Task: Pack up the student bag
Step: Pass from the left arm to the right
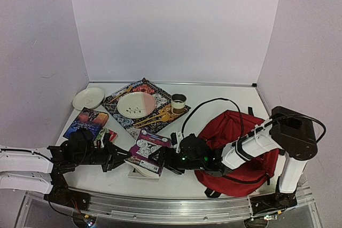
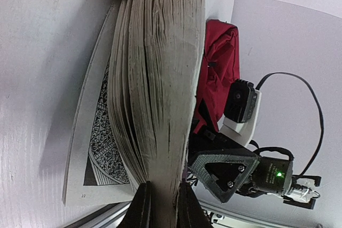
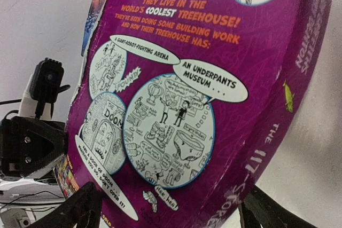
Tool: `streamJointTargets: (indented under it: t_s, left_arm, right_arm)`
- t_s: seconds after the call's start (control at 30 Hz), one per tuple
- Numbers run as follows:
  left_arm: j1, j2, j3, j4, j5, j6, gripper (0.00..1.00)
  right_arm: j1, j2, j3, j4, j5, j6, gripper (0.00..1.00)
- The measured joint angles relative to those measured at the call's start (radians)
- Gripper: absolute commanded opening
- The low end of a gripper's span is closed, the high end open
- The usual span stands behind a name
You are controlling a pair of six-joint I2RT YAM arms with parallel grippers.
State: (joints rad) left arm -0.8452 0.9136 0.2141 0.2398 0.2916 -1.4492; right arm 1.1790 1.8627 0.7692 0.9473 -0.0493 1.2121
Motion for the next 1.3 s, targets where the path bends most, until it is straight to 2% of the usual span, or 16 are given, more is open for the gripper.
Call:
streamJointTargets:
  t_s: [0.23, 0.5, 0.67, 0.8, 0.87, 0.93, 1.2, 1.3]
  left_arm:
    - [0.000, -0.067, -0.050, 0.047, 0.000, -0.059, 0.00]
    - [0.000, -0.090, -0.060, 0.069, 0.014, -0.079, 0.00]
    - [0.000, -0.094, -0.065, 0.081, 0.022, -0.090, 0.00]
    - [0.000, -0.101, -0.076, 0.088, 0.030, -0.092, 0.00]
    - [0.000, -0.101, -0.080, 0.090, 0.038, -0.088, 0.00]
    - [0.001, -0.099, -0.086, 0.093, 0.043, -0.079, 0.05]
    - [-0.001, -0.095, -0.091, 0.127, 0.053, -0.061, 0.44]
    - [-0.001, -0.095, -0.091, 0.145, 0.039, -0.054, 0.72]
  right_arm:
    - [0.000, 0.018, -0.007, 0.118, -0.005, 0.050, 0.85]
    - [-0.016, 0.033, -0.041, 0.233, -0.008, 0.081, 0.75]
    - [-0.033, 0.037, -0.052, 0.287, -0.010, 0.094, 0.55]
    - [-0.041, 0.037, -0.063, 0.313, -0.012, 0.093, 0.23]
    - [-0.042, 0.037, -0.063, 0.320, -0.016, 0.093, 0.10]
    - [-0.042, 0.031, -0.064, 0.334, -0.014, 0.101, 0.00]
    - [-0.042, -0.057, -0.095, 0.330, 0.006, 0.076, 0.00]
    - [-0.043, -0.110, -0.100, 0.298, 0.030, 0.051, 0.00]
